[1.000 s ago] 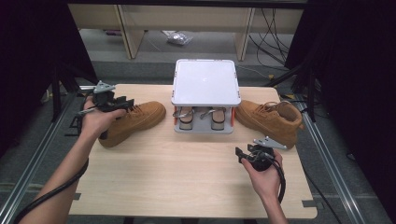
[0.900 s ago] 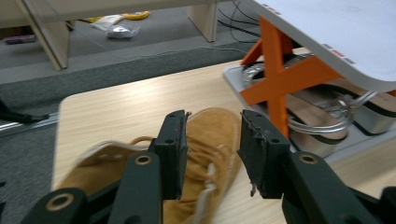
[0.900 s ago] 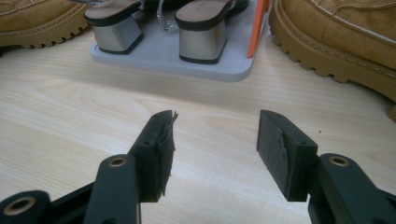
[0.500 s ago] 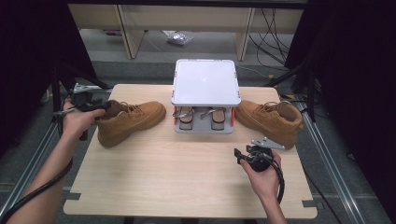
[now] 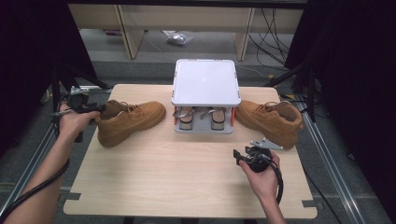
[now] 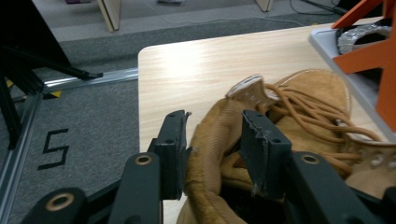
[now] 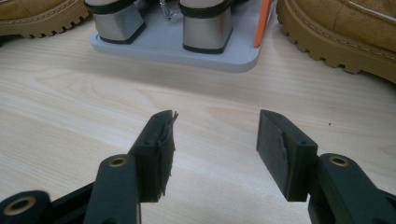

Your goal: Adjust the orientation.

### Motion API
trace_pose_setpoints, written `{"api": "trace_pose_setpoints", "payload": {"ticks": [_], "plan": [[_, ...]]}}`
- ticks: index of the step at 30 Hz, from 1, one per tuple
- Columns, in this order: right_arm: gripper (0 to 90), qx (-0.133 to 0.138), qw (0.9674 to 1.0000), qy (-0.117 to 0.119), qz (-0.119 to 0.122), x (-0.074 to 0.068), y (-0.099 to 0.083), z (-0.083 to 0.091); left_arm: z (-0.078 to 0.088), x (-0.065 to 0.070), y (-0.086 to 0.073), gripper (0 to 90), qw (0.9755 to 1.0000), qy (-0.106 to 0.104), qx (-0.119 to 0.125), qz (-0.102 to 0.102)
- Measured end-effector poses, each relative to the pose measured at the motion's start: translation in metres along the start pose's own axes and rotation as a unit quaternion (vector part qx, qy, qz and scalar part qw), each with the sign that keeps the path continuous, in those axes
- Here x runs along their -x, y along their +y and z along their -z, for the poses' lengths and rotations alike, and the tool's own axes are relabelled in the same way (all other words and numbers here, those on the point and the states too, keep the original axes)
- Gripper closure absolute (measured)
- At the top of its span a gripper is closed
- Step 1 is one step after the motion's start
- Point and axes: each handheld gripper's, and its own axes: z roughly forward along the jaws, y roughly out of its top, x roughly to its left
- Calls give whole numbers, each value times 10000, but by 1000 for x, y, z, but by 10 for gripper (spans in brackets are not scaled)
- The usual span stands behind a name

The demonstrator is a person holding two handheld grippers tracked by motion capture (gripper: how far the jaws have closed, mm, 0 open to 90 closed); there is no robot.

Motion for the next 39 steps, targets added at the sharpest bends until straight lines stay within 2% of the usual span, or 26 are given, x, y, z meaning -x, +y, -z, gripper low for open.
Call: {"api": "trace_pose_setpoints", "payload": {"ticks": [2,5,7,9,10,13,15,17,18,27,30,31,33,35,37,39], "plan": [[471,-13,10000,-11,11,1,0,0,-3,-1,-2,602,9999,40,-114,-41],[471,0,10000,49,-3,2,-1,-1,-7,-3,-6,630,9996,-7,-269,-32],[471,-40,10000,-5,-21,2,-2,-1,-8,-3,-8,656,9996,8,-274,-12],[470,-88,9999,-75,-17,2,-2,-1,-8,-4,-8,688,9996,-8,-292,-2],[471,-32,10000,5,-29,2,-3,-2,-7,-4,-8,709,9995,-20,-326,-23],[472,-11,10000,34,-13,2,-3,-3,-4,-1,-5,748,9990,-41,-437,-13],[472,-45,10000,-37,3,1,-3,-3,-2,2,-5,759,9987,-17,-506,-40],[473,-60,10000,-40,2,1,-3,-3,2,5,-6,767,9985,-87,-526,120],[473,-69,10000,-51,11,1,-3,-3,4,5,-6,770,9984,-143,-542,118],[472,-30,10000,23,13,1,-4,-5,22,24,-9,770,9971,-364,-621,253],[473,-41,10000,54,29,0,-4,-5,29,33,-10,770,9950,-452,-785,418],[473,-49,10000,-31,27,-1,-4,-5,30,36,-12,771,9948,-458,-730,544],[472,-57,10000,-8,28,-1,-4,-5,33,41,-14,771,9942,-505,-777,552],[472,-38,10000,-8,36,-1,-4,-4,35,45,-14,770,9937,-588,-721,619],[472,-38,10000,10,28,0,-3,-4,38,48,-14,767,9923,-665,-801,672],[472,-44,10000,3,34,0,-3,-4,39,52,-15,765,9920,-700,-853,613]]}}
